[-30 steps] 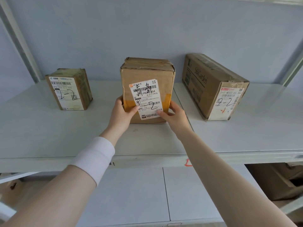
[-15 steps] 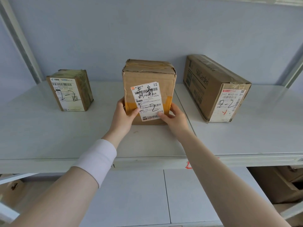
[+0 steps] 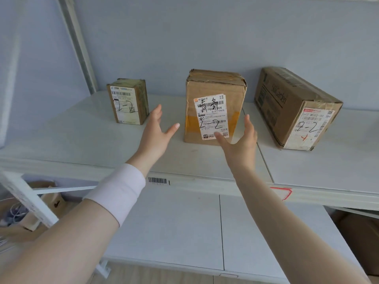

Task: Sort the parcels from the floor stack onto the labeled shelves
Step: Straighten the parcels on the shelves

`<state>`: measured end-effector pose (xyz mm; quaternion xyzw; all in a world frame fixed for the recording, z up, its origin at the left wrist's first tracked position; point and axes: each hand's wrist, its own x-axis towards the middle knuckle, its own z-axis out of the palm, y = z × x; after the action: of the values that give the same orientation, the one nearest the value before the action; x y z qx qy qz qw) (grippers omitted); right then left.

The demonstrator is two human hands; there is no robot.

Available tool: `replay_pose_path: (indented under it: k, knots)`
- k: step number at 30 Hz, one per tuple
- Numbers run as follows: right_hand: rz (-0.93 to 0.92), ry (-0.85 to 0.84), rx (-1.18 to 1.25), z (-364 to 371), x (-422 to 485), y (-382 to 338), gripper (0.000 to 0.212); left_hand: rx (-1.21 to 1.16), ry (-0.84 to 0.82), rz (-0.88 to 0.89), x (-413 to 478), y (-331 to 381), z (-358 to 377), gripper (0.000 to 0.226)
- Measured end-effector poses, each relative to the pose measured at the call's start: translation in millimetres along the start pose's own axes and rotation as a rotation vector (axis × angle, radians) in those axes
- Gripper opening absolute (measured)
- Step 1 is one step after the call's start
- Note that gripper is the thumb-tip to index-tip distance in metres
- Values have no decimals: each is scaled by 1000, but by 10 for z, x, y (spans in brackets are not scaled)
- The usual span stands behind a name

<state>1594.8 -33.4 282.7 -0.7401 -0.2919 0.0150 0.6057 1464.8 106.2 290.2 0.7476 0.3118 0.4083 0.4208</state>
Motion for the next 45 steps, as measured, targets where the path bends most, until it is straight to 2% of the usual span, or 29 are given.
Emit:
replay_pose_path:
  k: [6,10,15,21,25,29,31,34,45]
  knots:
    - [-233,95,41,459,-329,-287,76,18,92,38,41,-72,-470,75]
    - [-339,-5,18,923,-411,-437,72,-11,141,41,217,-289,-831,72]
    - [-188,-253,-47,1655,-190,-528,82,71,140,-6,651,-748,-1267,77]
    - [-9,-366,-229,2382,250,-483,88,328,-39,-33,1275,-1279,-1603,84]
    - [26,-366,-313,2646,431,-415,89,378,-218,-41,1562,-1513,-1612,89]
    - [84,-346,-108,2761,536,-367,82,207,-325,-74,1716,-1629,-1514,88]
    - [106,-334,-17,2790,541,-366,75,114,-311,-84,1739,-1655,-1467,78]
    - [115,-306,41,2796,519,-373,66,98,-278,-79,1721,-1631,-1403,62]
    - [82,-302,52,2479,167,-502,65,87,-256,-58,1246,-1320,-1531,57]
